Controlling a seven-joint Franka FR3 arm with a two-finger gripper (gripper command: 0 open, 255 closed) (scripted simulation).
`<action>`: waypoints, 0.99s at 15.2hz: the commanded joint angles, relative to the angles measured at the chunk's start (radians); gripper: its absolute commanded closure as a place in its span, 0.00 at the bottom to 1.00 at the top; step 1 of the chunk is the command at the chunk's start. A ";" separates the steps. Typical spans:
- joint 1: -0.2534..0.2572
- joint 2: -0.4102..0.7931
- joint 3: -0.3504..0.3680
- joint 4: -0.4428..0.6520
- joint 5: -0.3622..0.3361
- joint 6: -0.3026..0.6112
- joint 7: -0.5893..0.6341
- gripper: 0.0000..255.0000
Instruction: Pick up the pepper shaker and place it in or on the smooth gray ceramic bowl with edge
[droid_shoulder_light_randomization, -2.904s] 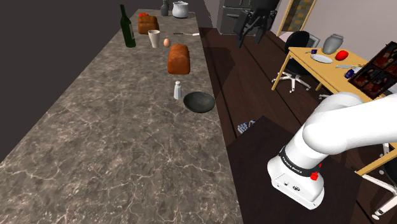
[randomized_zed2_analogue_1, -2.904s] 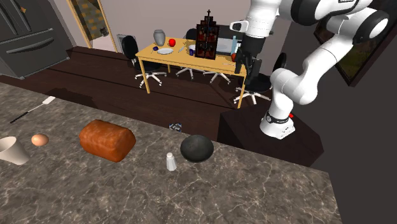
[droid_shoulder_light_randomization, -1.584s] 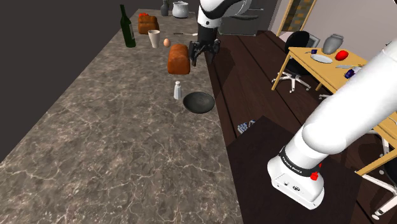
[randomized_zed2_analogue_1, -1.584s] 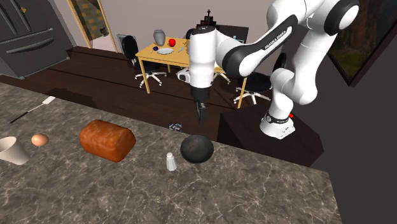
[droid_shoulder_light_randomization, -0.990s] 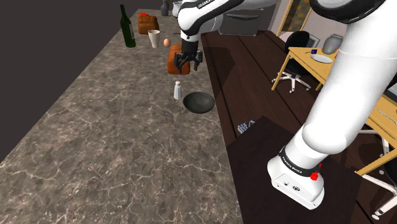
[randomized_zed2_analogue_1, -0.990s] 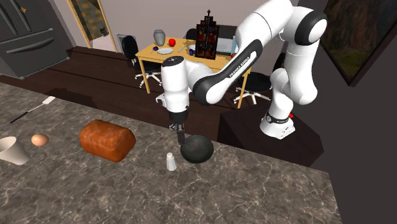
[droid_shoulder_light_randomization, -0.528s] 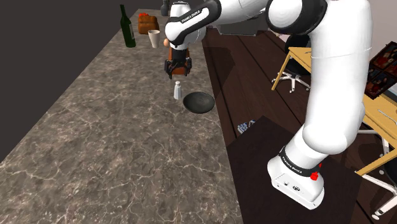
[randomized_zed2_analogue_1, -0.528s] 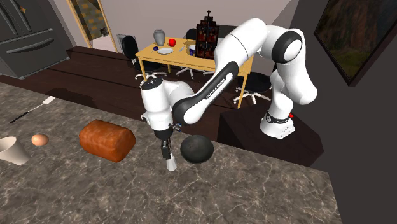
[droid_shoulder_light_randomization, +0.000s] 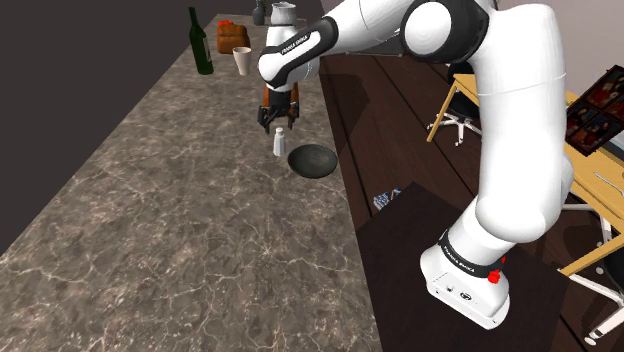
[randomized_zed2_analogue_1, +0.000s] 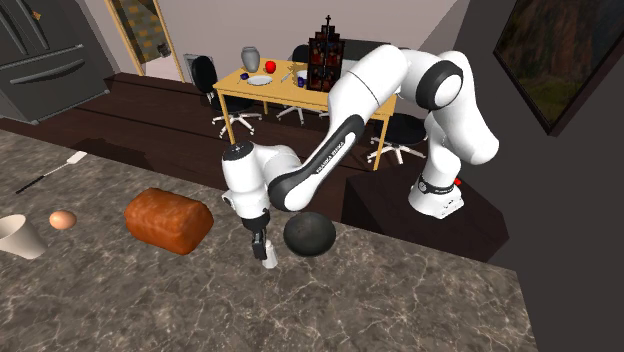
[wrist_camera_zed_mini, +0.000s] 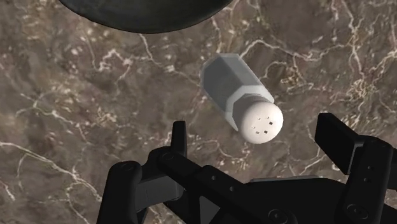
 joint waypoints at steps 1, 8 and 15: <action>0.000 0.008 0.000 0.001 0.000 0.008 0.000 0.00; 0.000 0.008 0.000 0.001 0.000 0.008 0.000 0.00; 0.000 0.008 0.000 0.001 0.000 0.008 -0.001 1.00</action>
